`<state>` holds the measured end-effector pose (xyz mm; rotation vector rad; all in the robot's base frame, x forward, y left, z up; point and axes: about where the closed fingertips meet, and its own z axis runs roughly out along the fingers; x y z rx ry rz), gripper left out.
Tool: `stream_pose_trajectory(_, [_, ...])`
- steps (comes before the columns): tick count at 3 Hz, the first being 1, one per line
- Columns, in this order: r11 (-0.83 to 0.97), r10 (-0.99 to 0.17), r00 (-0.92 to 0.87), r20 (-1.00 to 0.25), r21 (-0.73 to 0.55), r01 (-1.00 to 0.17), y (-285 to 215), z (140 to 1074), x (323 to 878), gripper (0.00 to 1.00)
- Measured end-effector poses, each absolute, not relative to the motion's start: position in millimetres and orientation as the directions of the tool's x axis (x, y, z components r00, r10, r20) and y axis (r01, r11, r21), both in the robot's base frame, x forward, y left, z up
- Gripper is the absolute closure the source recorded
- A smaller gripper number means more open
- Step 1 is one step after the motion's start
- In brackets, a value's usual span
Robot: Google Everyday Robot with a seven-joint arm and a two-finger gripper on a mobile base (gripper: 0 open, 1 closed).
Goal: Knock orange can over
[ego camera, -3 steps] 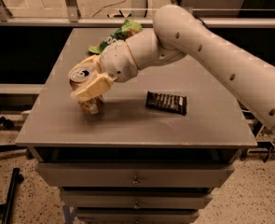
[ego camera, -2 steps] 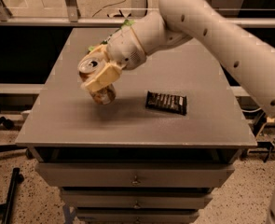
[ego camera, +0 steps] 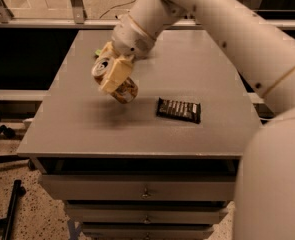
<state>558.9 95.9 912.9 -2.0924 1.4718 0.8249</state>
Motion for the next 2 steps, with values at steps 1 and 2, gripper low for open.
stream_pose_trajectory(1, [-0.383,-0.819,0.329,-0.471,0.022,-0.923,107.8,890.1,572.3,1.0])
stream_pose_trajectory(2, [-0.413,-0.862,0.38,-0.334,0.031,-0.91,123.5,875.9,583.3,1.0])
